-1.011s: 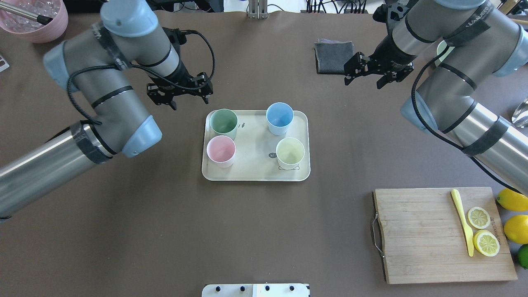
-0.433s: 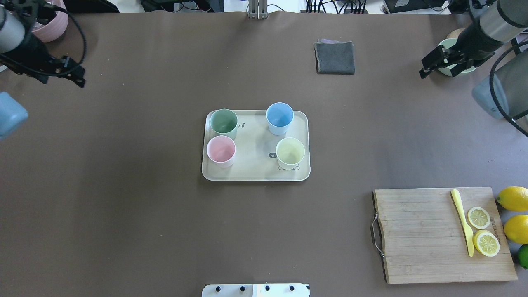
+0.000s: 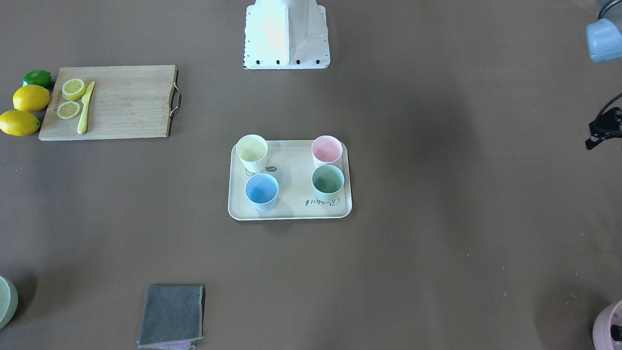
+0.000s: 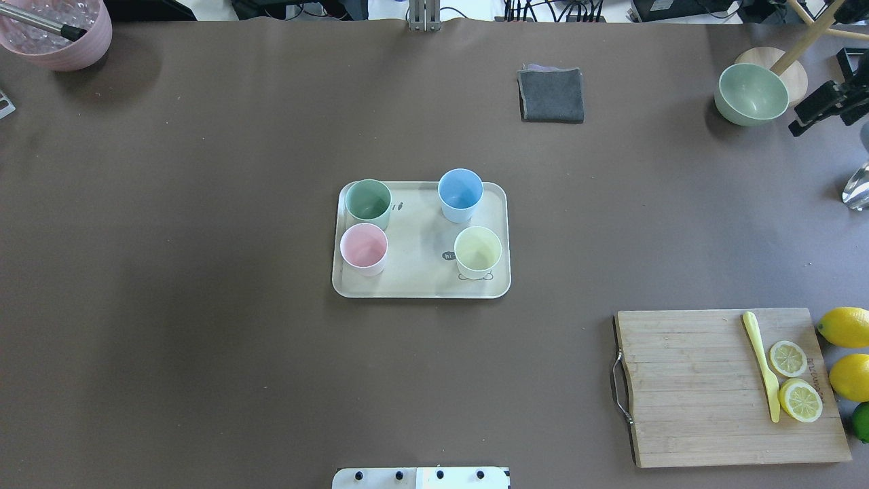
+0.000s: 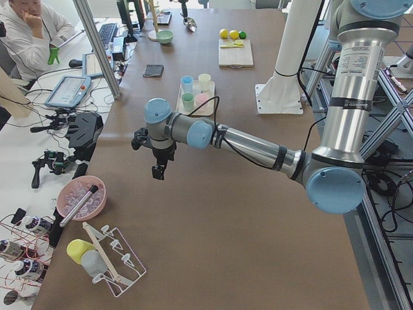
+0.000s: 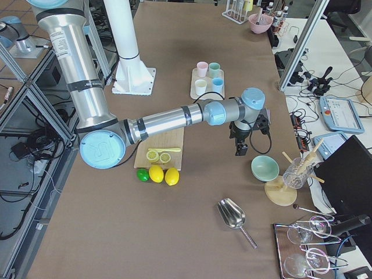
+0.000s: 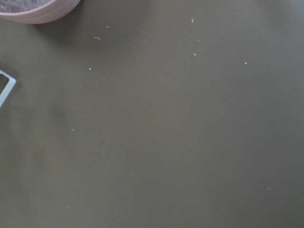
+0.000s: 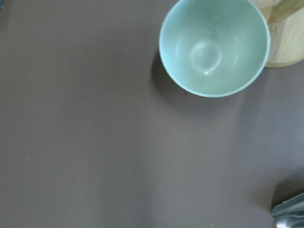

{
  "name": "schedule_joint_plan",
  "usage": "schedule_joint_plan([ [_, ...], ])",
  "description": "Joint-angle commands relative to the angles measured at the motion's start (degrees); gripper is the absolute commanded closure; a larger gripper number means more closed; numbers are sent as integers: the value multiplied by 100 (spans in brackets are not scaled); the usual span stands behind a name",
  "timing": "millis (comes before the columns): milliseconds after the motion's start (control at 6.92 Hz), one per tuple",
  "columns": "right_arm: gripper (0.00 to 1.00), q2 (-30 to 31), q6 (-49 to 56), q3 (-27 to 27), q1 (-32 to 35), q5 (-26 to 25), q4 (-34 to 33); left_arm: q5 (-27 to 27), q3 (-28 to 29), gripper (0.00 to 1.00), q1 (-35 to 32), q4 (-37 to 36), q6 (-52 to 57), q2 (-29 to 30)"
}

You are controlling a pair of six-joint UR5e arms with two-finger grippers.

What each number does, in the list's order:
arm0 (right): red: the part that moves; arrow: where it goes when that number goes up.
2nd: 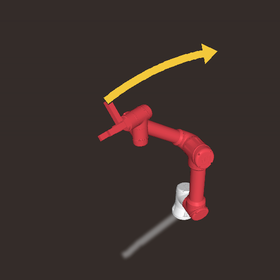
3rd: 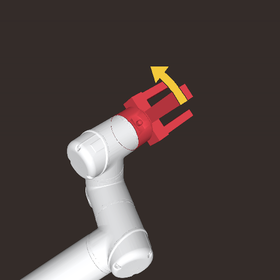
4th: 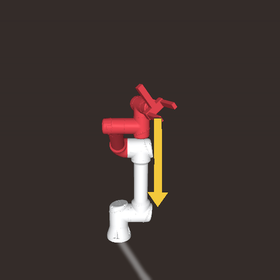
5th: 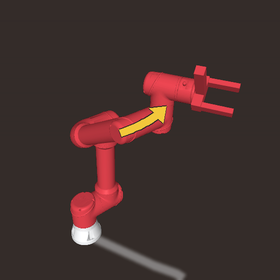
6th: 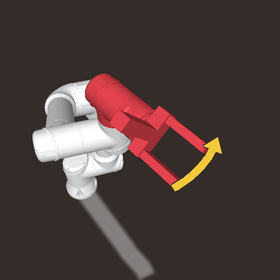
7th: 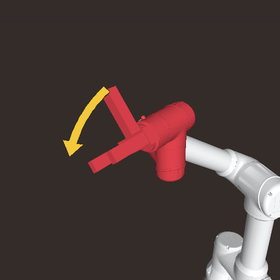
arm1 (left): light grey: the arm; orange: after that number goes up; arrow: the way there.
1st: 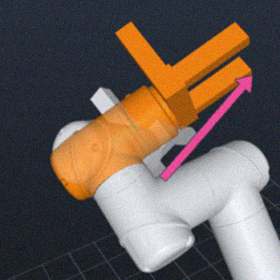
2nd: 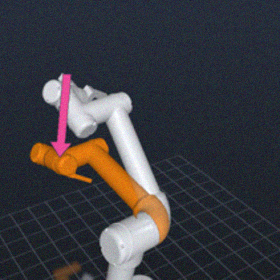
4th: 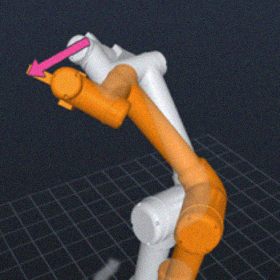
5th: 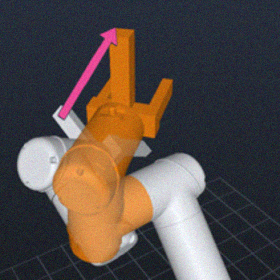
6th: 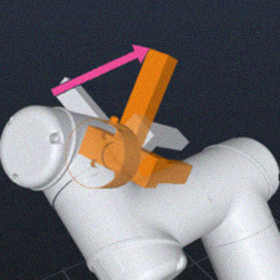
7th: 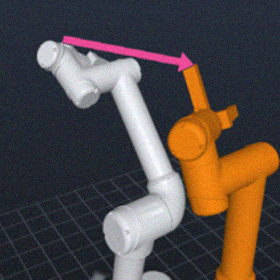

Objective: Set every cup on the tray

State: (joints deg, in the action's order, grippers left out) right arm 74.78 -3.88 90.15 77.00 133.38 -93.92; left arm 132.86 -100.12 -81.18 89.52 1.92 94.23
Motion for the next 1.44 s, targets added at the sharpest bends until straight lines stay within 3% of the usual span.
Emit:
schedule_joint_plan([
  [0, 0, 343, 702, -50, 489, 64, -73, 21, 98, 2, -381, 5, 748, -519],
  [1300, 0, 555, 783, 20, 571, 118, -56, 47, 19, 2, -381, 5, 115, -572],
])
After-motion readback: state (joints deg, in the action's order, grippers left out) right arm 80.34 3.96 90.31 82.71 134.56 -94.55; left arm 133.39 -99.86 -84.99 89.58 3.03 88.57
